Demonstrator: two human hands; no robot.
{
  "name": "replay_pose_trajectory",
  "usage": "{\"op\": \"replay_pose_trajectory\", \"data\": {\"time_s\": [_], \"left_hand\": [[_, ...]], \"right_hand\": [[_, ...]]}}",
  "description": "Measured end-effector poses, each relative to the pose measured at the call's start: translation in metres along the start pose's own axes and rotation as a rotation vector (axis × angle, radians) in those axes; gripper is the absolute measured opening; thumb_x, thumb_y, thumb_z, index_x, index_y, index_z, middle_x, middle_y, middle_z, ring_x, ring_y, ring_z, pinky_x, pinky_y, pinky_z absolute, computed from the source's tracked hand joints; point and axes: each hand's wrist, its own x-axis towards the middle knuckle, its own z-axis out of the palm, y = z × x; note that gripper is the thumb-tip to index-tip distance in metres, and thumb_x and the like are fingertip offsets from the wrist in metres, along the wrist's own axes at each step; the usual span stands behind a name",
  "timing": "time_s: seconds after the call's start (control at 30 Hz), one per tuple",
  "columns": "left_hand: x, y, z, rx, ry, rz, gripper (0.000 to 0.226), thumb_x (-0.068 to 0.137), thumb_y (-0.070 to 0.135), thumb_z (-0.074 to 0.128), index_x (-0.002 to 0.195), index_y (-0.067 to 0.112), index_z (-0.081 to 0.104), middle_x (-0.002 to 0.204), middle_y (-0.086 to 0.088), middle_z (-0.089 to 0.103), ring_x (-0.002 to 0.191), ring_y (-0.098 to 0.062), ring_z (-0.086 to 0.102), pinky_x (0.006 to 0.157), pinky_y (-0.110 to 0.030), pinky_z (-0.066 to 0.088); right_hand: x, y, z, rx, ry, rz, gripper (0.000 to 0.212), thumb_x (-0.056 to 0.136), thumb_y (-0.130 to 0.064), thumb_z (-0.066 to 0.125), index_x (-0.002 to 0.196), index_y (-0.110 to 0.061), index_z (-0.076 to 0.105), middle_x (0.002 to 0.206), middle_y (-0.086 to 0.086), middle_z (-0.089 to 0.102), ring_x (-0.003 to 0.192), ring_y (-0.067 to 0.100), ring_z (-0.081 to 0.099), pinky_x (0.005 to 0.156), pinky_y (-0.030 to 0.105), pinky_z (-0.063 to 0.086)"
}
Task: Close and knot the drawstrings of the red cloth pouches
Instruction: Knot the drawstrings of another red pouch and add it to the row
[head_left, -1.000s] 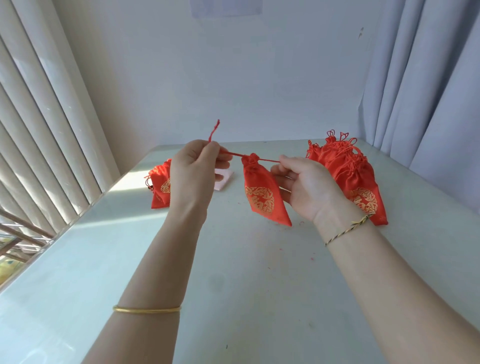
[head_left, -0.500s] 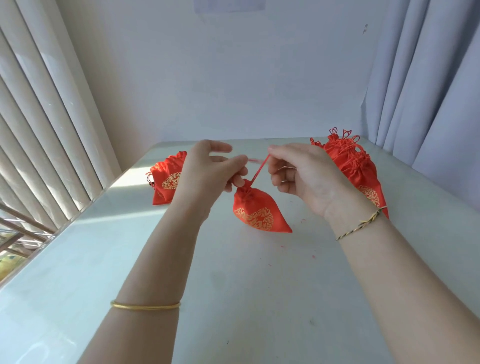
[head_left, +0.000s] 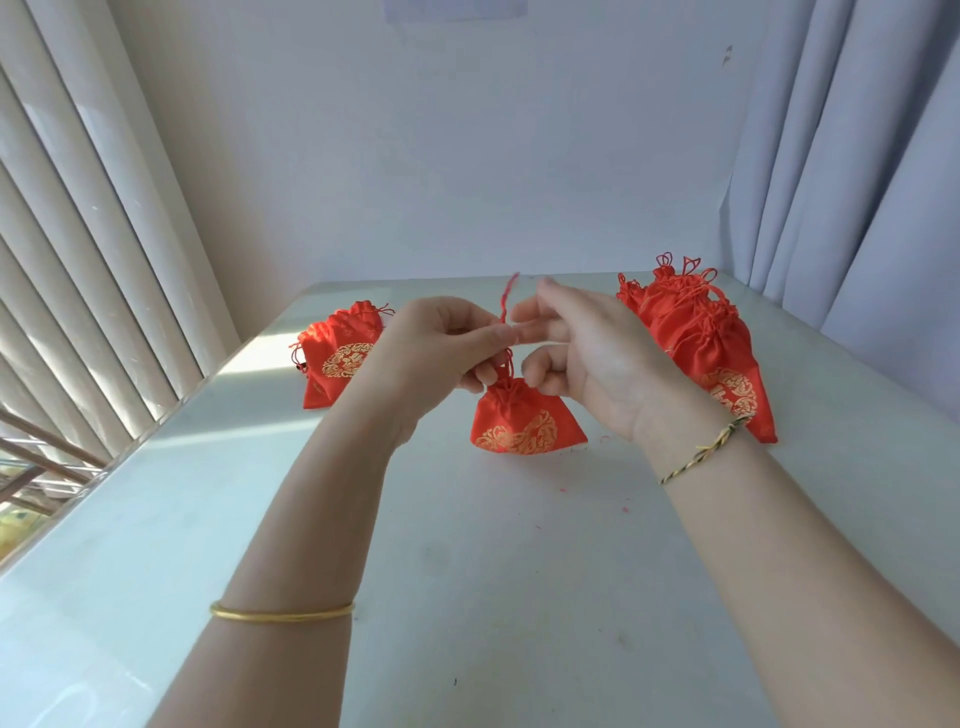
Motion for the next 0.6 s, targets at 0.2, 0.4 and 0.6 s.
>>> {"op": "replay_pose_trajectory", "data": {"time_s": [0.2,0.4,0.6], "left_hand": [[0.002,-0.002,0.000,-0.088,0.102,-0.015,0.010,0.087,0.005,0.060,0.077,0.009,0.059,0.062,-0.004,0.060,0.045,-0.007,0.054,0.047,-0.018,0.046],[0.001,-0.001,0.003,-0.113,0.151,-0.032,0.012,0.087,0.005,0.059,0.076,0.009,0.059,0.050,0.001,0.059,0.043,-0.007,0.056,0.045,-0.017,0.047],[0.002,-0.003,0.002,-0.095,0.200,-0.047,0.011,0.086,0.005,0.060,0.076,0.010,0.059,0.061,-0.005,0.061,0.045,-0.006,0.058,0.046,-0.016,0.047]], "right_hand": [[0.001,0.006,0.002,-0.225,-0.009,-0.090,0.013,0.084,0.001,0.055,0.090,-0.010,0.053,0.070,0.006,0.060,0.050,0.010,0.058,0.048,0.021,0.041],[0.007,0.018,0.005,-0.468,0.065,-0.406,0.023,0.071,-0.005,0.075,0.073,-0.019,0.057,0.065,-0.005,0.054,0.059,0.005,0.049,0.062,0.021,0.044],[0.003,0.021,0.009,-0.796,0.175,-0.658,0.011,0.075,-0.007,0.070,0.085,-0.007,0.065,0.067,-0.016,0.045,0.058,-0.005,0.048,0.059,0.011,0.036]]}}
